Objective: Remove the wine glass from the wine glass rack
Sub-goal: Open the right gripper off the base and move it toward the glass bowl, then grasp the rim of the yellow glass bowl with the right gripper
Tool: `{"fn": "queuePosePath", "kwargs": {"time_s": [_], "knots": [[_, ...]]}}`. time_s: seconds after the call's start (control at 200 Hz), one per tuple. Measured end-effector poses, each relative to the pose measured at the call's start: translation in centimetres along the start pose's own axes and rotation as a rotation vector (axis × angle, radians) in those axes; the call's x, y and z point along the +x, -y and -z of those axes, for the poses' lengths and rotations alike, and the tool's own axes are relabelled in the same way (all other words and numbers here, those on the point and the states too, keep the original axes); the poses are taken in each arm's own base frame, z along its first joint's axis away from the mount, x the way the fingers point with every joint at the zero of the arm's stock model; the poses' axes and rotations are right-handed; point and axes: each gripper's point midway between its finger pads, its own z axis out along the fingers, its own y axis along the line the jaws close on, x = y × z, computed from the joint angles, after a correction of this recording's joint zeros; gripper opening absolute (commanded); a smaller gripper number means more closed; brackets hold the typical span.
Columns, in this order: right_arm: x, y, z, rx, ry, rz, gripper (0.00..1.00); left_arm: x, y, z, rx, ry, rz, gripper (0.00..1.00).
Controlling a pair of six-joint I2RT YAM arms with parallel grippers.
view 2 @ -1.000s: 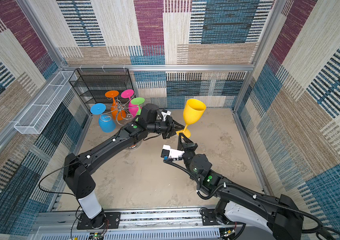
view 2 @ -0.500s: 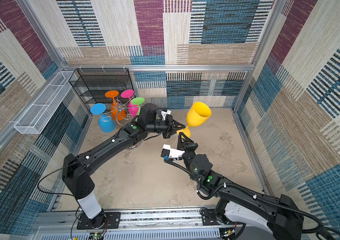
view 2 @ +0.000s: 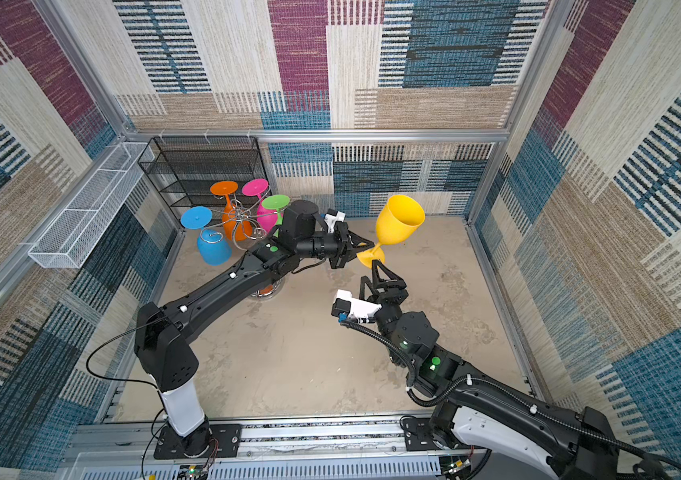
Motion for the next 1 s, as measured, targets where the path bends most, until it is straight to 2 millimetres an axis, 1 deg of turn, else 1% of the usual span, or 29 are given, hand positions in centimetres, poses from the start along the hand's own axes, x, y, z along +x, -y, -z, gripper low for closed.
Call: {"fn": "queuePosePath", "kwargs": {"time_s": [0.16, 0.255, 0.381, 0.501, 0.621, 0.721, 0.846, 1.001], "knots": [[-0.4, 0.9, 0.3, -0.01, 0.009, -0.057, 0.72, -0.6, -0.9, -0.4, -0.013, -0.002, 0.002, 0.0], [-1.0, 2.2, 0.4, -0.003, 0.024, -0.103, 0.71, -0.8, -1.3, -0.5, -0.016, -0.01, 0.001, 0.0], [-2.1, 4.7, 0.4, 0.002, 0.043, -0.193, 0.7, -0.9, -1.7, -0.8, -0.016, -0.016, -0.003, 0.0], [-3.5, 8.1, 0.5, 0.008, 0.077, -0.331, 0.7, -0.9, -2.6, -1.3, -0.023, -0.024, 0.0, 0.0], [-4.6, 11.8, 1.0, 0.019, 0.115, -0.504, 0.7, -0.9, -2.9, -1.6, -0.017, -0.036, -0.008, 0.0], [-5.2, 14.0, 1.0, 0.017, 0.122, -0.632, 0.7, -1.0, -3.1, -1.8, -0.016, -0.038, -0.012, 0.0], [-5.9, 16.1, 0.6, 0.001, 0.105, -0.811, 0.71, -0.9, -3.5, -1.9, -0.022, -0.039, -0.014, 0.0], [-7.0, 17.0, -0.4, -0.064, 0.058, -1.015, 0.71, -0.9, -4.6, -2.1, -0.032, -0.04, -0.027, 0.0]]}}
